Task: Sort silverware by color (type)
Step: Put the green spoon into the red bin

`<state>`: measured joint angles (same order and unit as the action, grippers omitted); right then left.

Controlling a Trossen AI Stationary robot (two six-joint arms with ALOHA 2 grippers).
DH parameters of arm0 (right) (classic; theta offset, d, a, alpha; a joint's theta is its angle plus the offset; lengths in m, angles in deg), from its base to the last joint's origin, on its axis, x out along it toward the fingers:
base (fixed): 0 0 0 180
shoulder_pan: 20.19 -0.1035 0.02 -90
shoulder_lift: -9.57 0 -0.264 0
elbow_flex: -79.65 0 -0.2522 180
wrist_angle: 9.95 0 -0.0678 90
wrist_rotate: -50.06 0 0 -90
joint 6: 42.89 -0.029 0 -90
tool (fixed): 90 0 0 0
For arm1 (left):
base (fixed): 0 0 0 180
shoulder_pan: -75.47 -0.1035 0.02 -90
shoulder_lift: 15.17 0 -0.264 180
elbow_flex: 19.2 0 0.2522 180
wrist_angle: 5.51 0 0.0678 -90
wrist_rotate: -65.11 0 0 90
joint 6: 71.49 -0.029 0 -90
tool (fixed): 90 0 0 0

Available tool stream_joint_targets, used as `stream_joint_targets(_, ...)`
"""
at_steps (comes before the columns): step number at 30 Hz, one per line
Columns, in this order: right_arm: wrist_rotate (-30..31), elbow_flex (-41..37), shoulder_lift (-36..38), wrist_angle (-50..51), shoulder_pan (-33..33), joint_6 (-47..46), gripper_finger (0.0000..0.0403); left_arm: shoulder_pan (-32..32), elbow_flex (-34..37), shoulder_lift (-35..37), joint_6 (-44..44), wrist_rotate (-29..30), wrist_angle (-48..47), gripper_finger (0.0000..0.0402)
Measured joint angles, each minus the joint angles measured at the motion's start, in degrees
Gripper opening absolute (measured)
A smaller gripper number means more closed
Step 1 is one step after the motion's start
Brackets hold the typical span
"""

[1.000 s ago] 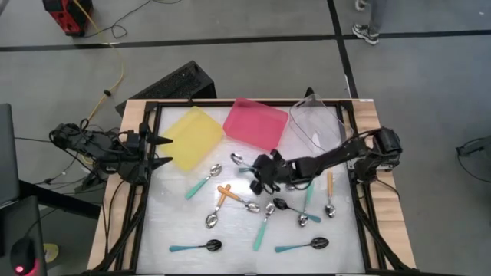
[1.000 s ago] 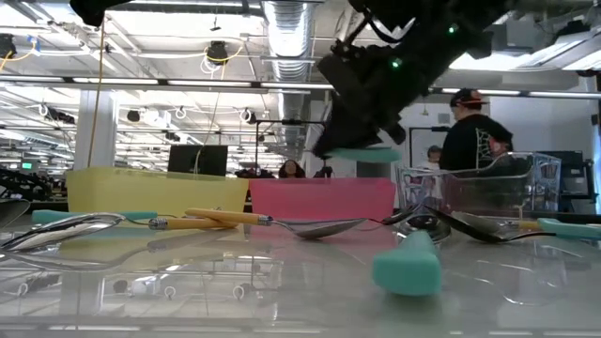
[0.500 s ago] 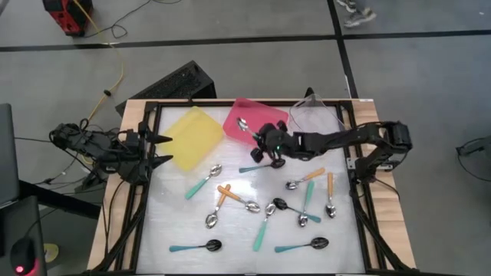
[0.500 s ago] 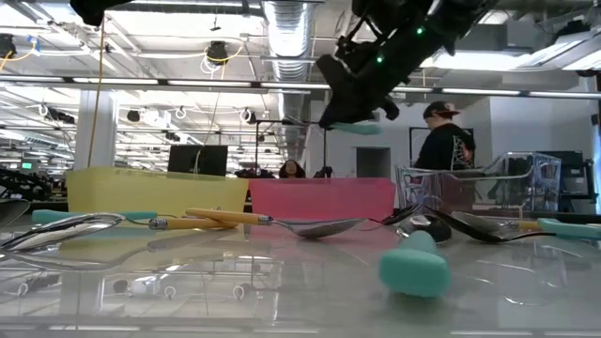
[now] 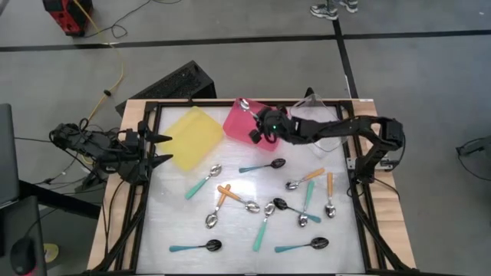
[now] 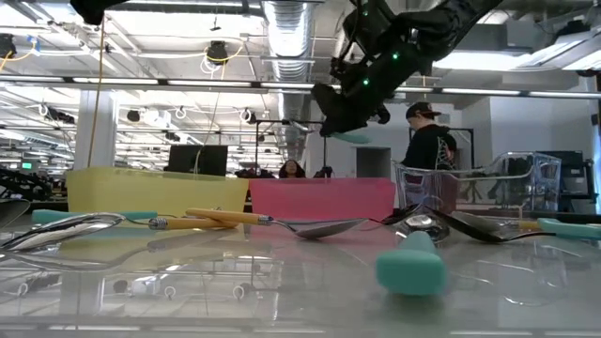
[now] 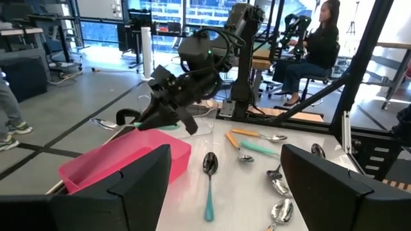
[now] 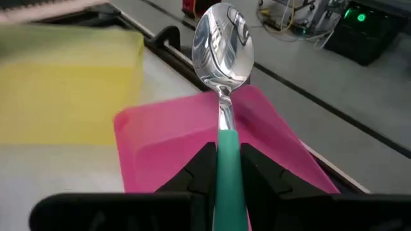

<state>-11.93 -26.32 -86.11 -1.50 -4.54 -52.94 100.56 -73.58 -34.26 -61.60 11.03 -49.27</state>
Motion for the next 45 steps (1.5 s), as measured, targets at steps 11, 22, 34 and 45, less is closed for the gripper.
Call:
stream_joint_targets(11,-5.74,0.00,-6.39,1.66,4.03,-0.21,0.0080,-0.01,0.00,0.00,-0.34,0.81,-0.02,0.0281)
stream_joint_targets(22,-8.38,0.00,-8.63,2.89,4.79,-5.40,0.0080,0.00,0.00,0.00,-0.38,0.92,-0.04,0.0281)
stream_joint_targets(34,-4.31,-1.31,-8.68,5.78,4.66,-7.65,0.0080,-0.01,0.00,0.00,-0.42,0.95,-0.06,0.0281)
stream_joint_targets(45,-4.93,-1.36,-8.68,2.40,5.14,-7.06,0.0080,0.02,0.00,0.01,-0.35,1.09,-0.06,0.0281)
